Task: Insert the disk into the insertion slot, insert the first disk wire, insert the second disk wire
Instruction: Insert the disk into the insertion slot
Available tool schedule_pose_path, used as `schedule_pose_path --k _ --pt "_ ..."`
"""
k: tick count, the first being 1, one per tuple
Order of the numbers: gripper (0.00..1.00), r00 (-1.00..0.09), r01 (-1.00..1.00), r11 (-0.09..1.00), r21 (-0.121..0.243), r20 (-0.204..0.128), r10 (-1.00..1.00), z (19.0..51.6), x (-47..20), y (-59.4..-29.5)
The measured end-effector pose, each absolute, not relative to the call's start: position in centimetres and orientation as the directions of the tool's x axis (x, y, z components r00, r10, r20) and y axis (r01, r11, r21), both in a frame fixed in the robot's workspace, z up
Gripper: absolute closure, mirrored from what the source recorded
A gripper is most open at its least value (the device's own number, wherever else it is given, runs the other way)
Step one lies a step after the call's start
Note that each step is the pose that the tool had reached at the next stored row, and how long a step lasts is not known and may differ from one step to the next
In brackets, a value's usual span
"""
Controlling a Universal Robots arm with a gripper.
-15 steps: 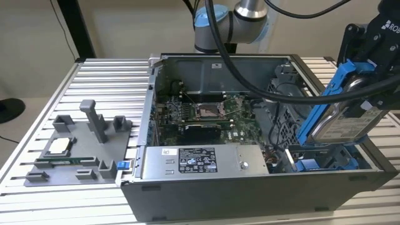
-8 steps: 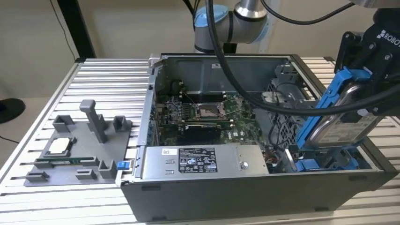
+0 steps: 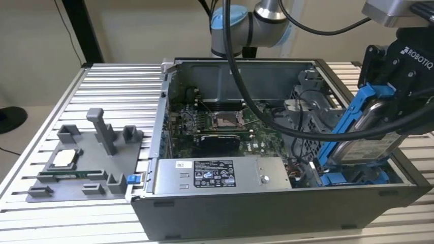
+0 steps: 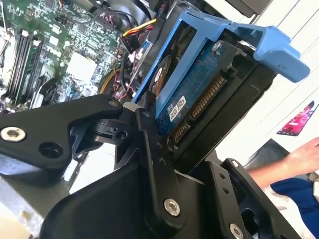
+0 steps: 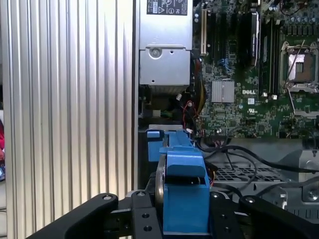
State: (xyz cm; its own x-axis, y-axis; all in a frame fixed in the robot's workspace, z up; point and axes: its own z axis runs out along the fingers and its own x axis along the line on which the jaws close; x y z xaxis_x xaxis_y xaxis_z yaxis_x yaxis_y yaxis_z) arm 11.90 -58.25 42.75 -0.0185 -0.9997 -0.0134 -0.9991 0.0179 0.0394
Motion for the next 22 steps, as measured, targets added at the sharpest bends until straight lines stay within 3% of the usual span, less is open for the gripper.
schedule_pose_path --k 22 --pt "1.0 -0.018 -0.999 0.018 0.039 -0.017 -1.0 39.7 12.3 -58.3"
